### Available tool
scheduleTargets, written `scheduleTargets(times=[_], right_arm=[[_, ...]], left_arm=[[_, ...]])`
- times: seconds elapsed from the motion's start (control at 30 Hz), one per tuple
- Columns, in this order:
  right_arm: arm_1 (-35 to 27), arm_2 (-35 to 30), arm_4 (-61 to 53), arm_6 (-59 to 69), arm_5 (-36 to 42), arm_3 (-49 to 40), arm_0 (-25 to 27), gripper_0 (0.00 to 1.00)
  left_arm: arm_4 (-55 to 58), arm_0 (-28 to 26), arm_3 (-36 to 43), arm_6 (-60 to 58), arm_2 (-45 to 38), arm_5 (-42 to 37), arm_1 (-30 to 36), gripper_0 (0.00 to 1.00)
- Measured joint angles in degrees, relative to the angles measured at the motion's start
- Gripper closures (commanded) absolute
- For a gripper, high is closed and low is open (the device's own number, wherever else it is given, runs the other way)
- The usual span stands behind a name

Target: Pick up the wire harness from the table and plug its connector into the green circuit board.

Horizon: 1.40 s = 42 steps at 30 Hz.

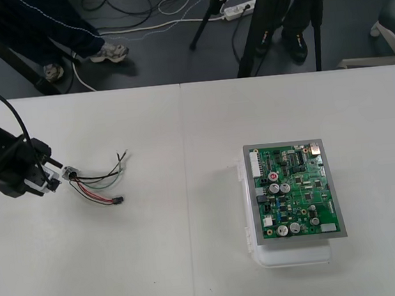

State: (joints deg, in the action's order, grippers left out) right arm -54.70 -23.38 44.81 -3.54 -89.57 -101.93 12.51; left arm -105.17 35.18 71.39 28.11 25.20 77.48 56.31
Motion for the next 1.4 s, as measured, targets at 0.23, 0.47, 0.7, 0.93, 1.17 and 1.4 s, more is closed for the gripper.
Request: scheduleTargets(times=[0.23,0.47,0.7,0.93,1.17,1.4], right_arm=[[0.99,0.0,-2.95,0.01,0.0,0.89,0.0,0.06],[4.31,0.0,-3.47,0.03,0.0,0.87,0.0,0.06],[4.67,0.01,-3.99,0.03,0.0,0.87,-0.01,0.0],[4.7,0.02,-3.97,0.03,0.0,0.87,-0.02,0.0],[4.7,0.02,-3.21,0.03,0.0,1.43,-0.5,0.0],[4.71,0.08,-1.54,0.02,0.0,2.88,-1.93,0.0]], left_arm=[[-0.03,2.6,-6.36,7.63,4.29,-6.69,-0.45,0.34],[-0.05,4.57,-9.26,7.63,9.14,-13.11,-0.72,0.35],[0.71,5.42,-9.42,7.63,13.07,-18.22,-1.12,0.34],[1.52,5.73,-9.62,7.63,17.37,-24.07,-1.94,0.35],[2.9,7.81,-9.78,7.63,23.37,-27.63,-2.27,0.34],[3.81,9.85,-13.43,7.63,26.37,-29.03,-3.76,0.34]])
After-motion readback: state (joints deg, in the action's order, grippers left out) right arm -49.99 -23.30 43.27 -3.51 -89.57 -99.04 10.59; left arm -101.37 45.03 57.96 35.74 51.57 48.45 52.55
